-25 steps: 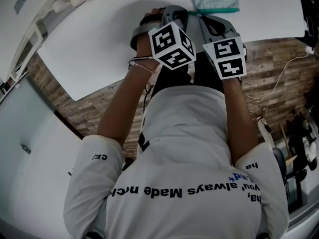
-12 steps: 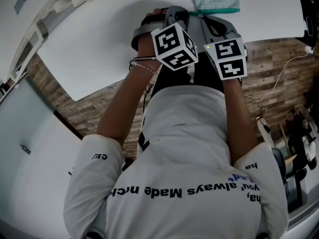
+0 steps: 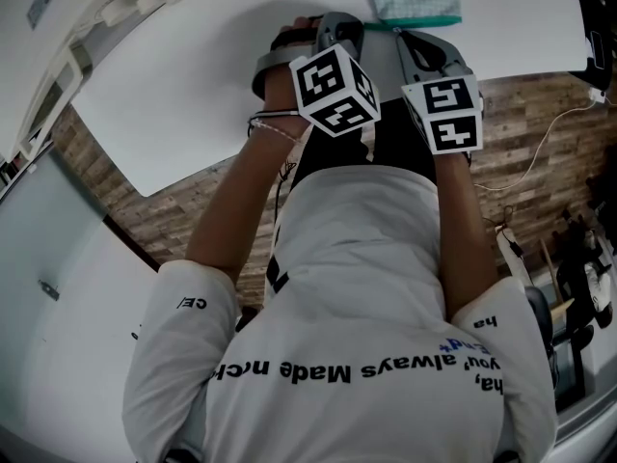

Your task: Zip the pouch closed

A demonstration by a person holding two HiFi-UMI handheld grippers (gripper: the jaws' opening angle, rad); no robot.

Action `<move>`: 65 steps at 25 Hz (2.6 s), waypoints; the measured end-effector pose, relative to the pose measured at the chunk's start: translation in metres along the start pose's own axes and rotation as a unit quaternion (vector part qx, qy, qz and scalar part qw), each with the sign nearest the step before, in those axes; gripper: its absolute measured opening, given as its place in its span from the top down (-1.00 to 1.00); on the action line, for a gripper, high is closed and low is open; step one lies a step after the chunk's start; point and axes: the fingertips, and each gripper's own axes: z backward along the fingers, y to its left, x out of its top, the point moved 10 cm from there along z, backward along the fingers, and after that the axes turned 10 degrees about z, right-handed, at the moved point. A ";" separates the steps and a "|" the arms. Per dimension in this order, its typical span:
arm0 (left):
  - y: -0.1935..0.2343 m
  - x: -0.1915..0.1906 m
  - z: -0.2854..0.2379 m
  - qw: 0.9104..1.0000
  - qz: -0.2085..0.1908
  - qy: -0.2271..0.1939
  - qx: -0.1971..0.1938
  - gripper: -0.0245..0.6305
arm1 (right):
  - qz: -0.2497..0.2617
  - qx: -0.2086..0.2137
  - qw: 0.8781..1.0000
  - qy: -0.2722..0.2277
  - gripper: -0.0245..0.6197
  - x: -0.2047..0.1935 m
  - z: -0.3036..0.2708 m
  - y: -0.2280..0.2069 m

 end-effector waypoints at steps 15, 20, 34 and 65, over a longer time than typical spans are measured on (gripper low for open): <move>0.000 0.001 -0.001 1.000 0.003 0.005 0.002 0.87 | 0.000 -0.012 1.000 0.001 0.90 -0.004 0.002 -0.006; 0.000 0.001 0.000 1.000 0.002 0.007 0.001 0.87 | 0.002 -0.012 1.000 0.002 0.90 -0.005 0.003 -0.006; 0.000 0.002 -0.001 1.000 0.000 0.010 0.003 0.87 | -0.004 -0.025 1.000 0.003 0.90 -0.010 0.008 -0.015; 0.000 0.003 -0.001 1.000 0.001 0.017 0.003 0.87 | -0.026 -0.047 0.999 0.005 0.90 -0.022 0.014 -0.030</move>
